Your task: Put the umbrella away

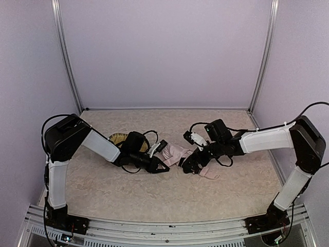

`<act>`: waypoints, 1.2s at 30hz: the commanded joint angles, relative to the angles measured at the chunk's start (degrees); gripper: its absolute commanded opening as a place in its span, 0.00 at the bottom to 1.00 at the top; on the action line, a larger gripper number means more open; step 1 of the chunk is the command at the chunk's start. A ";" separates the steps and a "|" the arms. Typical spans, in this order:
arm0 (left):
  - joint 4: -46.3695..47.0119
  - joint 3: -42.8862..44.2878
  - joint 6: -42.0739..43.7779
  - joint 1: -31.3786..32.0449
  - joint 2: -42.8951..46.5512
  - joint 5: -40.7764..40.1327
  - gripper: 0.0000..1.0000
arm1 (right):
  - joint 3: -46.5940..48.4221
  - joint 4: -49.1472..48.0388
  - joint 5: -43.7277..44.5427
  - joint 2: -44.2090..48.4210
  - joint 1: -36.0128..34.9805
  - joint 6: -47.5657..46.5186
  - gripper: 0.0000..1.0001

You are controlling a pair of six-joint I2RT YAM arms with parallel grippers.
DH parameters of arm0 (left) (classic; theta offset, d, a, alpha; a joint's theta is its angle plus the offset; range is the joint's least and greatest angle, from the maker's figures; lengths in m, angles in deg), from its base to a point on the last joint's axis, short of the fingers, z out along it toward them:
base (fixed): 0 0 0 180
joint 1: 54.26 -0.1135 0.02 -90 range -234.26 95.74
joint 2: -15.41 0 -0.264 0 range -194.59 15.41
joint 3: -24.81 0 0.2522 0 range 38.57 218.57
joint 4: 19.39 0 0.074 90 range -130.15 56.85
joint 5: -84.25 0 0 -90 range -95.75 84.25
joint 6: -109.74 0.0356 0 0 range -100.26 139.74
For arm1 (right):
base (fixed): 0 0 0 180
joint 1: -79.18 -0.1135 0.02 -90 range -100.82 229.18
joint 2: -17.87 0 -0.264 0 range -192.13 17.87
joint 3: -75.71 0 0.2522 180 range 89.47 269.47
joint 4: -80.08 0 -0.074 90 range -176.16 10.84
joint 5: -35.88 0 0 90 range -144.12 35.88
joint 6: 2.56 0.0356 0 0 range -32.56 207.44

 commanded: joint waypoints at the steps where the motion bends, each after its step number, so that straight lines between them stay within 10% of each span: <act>1: -8.95 -3.61 0.02 0.76 -5.14 -1.59 0.00 | 2.11 0.59 4.52 -5.85 -1.84 -1.88 1.00; 8: -8.57 -5.21 0.89 0.76 -2.75 -2.70 0.00 | 4.58 2.55 8.72 -13.19 -1.62 -1.42 0.90; 15: -10.12 -6.92 8.78 2.39 6.56 -8.91 0.00 | 3.35 0.00 5.73 -13.67 -1.17 -0.24 0.34; 22: -15.24 -7.29 27.98 11.37 21.37 -39.75 0.00 | 3.11 0.19 2.29 -12.10 0.23 -0.24 0.02; 30: -4.12 -8.75 58.49 19.60 33.88 -67.78 0.00 | 4.48 1.20 -2.59 -11.08 2.51 1.62 0.00; 36: -3.72 -13.95 72.99 23.57 36.21 -65.57 0.00 | 6.10 0.11 -10.03 -8.87 6.24 5.51 0.00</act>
